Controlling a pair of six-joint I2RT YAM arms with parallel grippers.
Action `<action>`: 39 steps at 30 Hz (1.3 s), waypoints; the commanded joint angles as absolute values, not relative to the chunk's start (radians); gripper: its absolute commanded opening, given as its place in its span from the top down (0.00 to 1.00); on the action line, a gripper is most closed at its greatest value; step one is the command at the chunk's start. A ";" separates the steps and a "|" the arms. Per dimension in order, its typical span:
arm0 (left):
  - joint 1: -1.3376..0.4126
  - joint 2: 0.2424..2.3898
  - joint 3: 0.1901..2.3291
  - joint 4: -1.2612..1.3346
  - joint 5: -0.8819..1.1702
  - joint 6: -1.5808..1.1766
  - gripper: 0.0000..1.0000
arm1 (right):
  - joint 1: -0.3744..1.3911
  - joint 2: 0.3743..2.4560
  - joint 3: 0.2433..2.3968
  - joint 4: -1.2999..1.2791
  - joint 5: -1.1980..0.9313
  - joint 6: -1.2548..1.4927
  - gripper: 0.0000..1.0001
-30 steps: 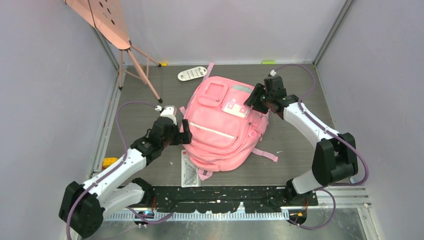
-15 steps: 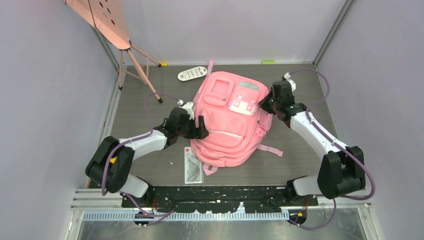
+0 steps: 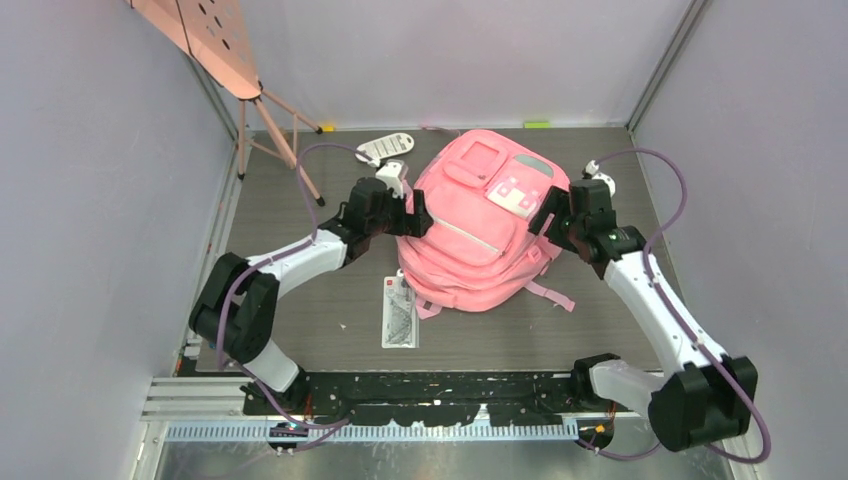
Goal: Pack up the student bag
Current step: Unzip the student bag at the center of the board.
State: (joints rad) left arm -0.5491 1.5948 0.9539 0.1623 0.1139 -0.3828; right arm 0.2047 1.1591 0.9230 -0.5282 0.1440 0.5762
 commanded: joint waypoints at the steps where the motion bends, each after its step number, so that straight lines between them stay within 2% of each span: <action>1: -0.546 1.495 0.973 0.118 0.095 -0.363 0.13 | 0.205 0.994 0.910 -0.546 0.039 0.467 0.17; 7: -0.546 1.300 0.794 0.080 0.069 -0.517 0.09 | 0.214 0.928 0.829 -0.417 -0.275 0.451 0.14; 13: -0.546 1.177 0.661 0.079 0.069 -0.649 0.07 | 0.256 1.009 0.792 -0.266 -0.359 0.474 0.13; 25: -0.545 1.229 0.578 0.189 0.115 -0.763 0.20 | 0.399 1.169 0.824 -0.224 -0.131 0.375 0.13; 39: -0.545 1.360 0.559 0.274 0.103 -0.789 0.28 | 0.439 1.183 0.842 -0.249 0.066 0.267 0.10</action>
